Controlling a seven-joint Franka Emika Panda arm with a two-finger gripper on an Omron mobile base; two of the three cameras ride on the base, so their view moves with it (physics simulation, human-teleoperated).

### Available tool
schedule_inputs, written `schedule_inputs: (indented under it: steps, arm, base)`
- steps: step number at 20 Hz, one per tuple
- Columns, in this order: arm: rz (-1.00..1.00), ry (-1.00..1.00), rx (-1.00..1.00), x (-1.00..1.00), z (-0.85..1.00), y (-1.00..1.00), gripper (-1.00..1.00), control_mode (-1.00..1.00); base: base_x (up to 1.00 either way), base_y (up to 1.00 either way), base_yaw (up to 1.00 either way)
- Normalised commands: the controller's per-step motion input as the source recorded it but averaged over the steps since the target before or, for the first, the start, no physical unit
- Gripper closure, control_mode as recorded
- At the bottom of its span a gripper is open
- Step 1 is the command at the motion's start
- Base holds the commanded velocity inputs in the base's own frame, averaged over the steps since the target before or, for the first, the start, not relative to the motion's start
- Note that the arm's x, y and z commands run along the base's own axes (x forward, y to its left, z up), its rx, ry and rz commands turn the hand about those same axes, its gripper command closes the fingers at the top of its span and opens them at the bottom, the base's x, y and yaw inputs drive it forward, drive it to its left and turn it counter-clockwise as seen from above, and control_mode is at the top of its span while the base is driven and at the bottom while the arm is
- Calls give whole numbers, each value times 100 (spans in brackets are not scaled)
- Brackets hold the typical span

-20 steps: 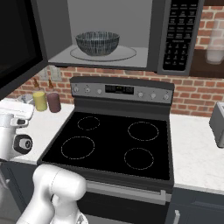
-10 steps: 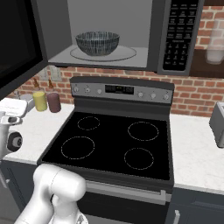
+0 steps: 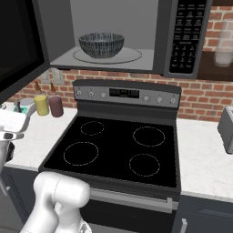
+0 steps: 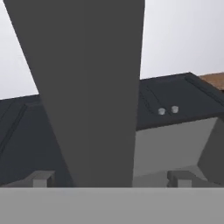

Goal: Open the microwave, place the bowl with waffle inside the microwave, then close the microwave door and turn it on.

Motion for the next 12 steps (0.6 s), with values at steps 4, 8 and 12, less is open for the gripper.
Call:
schedule_inputs:
  steps: [4,8,12]
  arm:
    - [-35,-11,0,-66,34,9,-100,-100]
    - [-32,-11,0,-43,36,15,-100,-100]
    - [-33,-9,0,-26,34,1,-100,-100]
  base:
    - [0,0,0]
    - [0,0,0]
    - [0,0,0]
